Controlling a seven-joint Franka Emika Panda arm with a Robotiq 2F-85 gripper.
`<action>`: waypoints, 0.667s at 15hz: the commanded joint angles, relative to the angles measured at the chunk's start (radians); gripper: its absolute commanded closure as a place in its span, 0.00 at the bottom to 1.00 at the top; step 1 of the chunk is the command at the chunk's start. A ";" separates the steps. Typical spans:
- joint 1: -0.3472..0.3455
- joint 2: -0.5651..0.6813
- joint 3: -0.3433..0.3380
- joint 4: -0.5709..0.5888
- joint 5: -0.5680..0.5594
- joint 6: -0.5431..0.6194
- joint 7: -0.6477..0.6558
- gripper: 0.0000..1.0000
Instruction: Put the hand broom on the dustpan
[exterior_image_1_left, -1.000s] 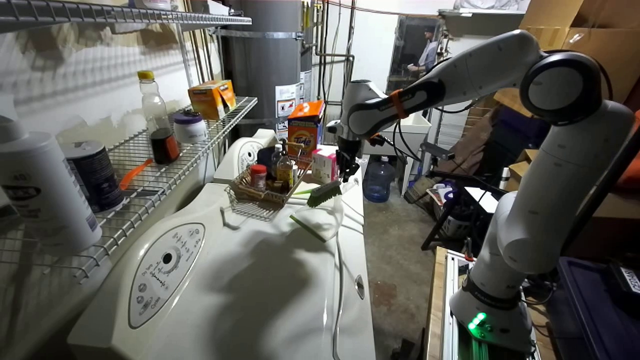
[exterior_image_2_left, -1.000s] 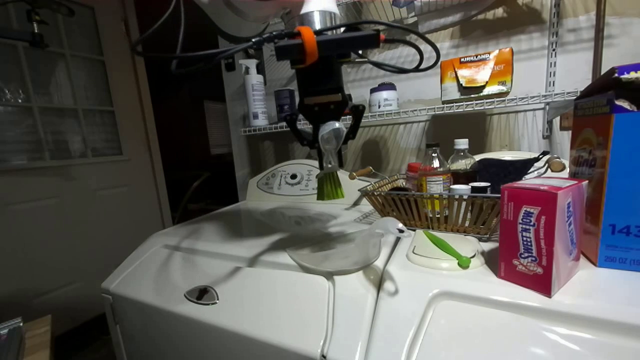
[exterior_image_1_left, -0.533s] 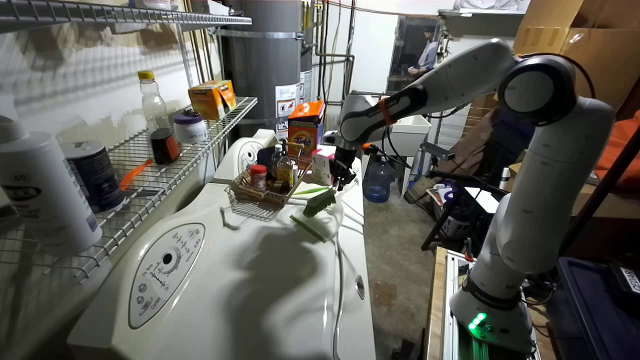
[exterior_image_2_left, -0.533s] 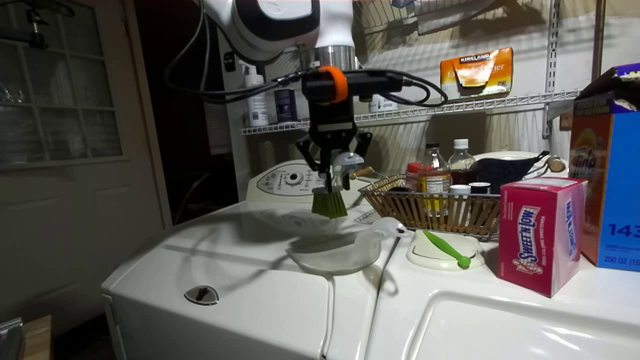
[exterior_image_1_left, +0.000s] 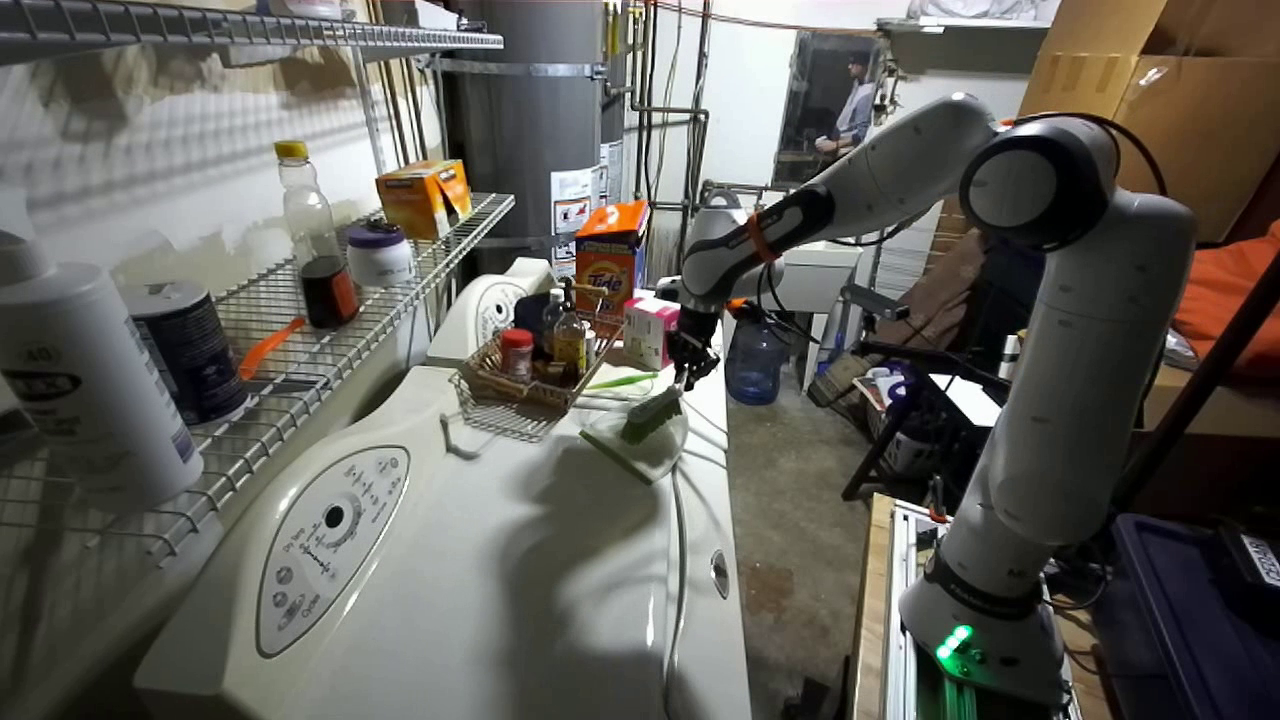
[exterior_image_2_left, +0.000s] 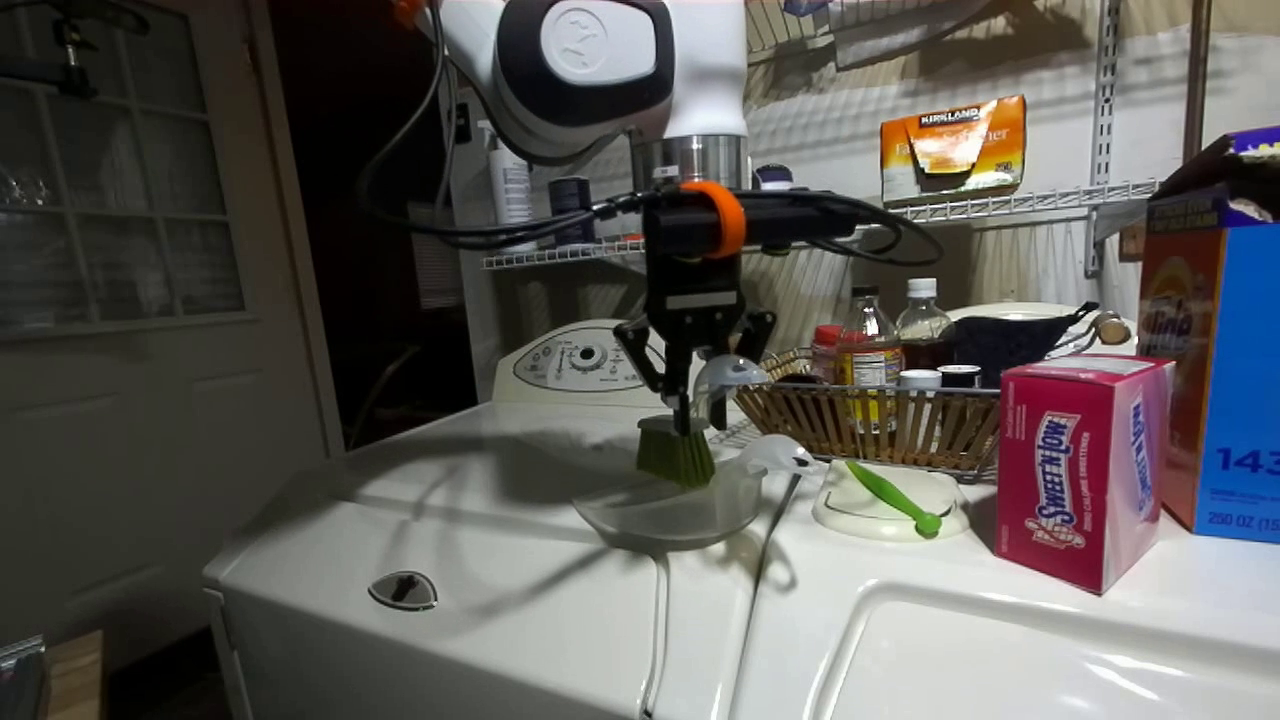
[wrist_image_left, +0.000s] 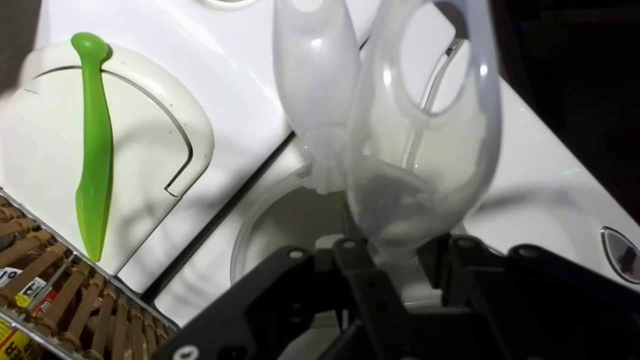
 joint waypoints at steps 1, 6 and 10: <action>-0.039 0.043 0.031 0.031 0.050 0.037 -0.058 0.92; -0.056 0.085 0.064 0.041 0.076 0.093 -0.083 0.92; -0.066 0.101 0.077 0.045 0.055 0.091 -0.071 0.92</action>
